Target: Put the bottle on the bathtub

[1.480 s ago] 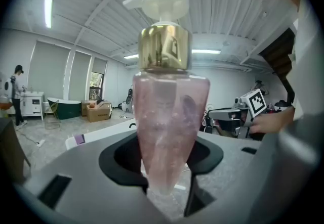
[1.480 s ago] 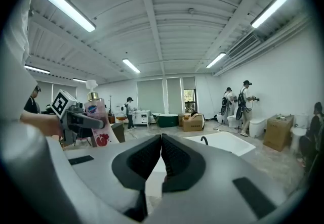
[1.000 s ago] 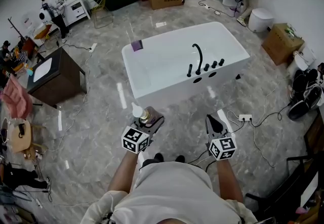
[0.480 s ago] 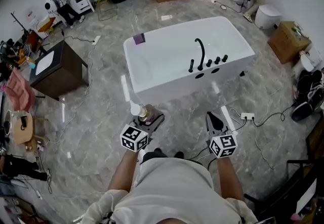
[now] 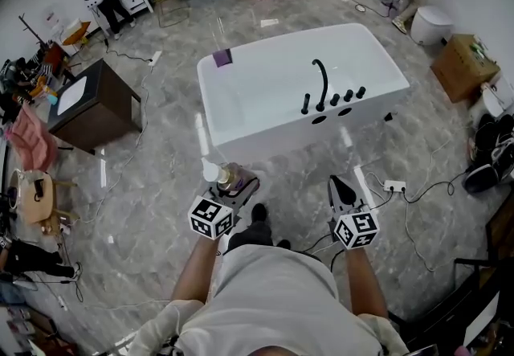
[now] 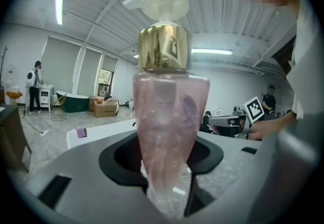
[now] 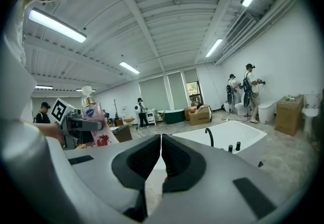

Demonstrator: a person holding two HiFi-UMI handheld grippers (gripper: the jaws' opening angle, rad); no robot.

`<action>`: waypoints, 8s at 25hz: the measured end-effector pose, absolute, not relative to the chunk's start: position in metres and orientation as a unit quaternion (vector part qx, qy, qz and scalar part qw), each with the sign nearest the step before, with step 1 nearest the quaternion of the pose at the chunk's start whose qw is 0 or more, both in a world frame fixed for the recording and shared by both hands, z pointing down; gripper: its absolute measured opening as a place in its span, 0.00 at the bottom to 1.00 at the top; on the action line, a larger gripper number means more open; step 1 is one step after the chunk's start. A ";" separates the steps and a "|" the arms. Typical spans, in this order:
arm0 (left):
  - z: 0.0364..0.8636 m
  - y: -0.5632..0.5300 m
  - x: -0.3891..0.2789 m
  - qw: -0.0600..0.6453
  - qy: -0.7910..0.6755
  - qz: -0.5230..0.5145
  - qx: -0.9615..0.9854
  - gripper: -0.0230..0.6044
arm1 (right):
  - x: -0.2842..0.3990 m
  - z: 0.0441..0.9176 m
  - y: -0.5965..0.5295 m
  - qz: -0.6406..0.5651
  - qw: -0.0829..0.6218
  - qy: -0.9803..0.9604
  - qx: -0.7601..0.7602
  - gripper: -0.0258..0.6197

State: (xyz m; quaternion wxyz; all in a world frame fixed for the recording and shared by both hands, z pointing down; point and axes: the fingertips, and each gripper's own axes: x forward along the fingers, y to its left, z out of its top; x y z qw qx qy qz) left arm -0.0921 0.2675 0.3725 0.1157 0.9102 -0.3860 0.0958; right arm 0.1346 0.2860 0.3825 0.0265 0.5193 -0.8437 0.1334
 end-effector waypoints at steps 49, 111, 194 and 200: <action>0.457 -0.163 -0.111 0.137 -0.252 0.159 0.945 0.39 | 0.067 0.462 -0.074 0.181 0.132 -0.769 0.599 0.09; 0.867 -0.247 -0.004 0.107 -0.247 0.286 0.920 0.39 | 0.055 0.821 -0.174 0.287 0.203 -0.818 0.456 0.09; 0.646 -0.145 -0.075 0.067 -0.268 0.263 0.924 0.44 | 0.063 0.609 -0.090 0.230 0.182 -0.791 0.537 0.09; 0.578 -0.125 -0.077 0.068 -0.267 0.263 0.925 0.40 | 0.075 0.553 -0.072 0.226 0.179 -0.779 0.557 0.09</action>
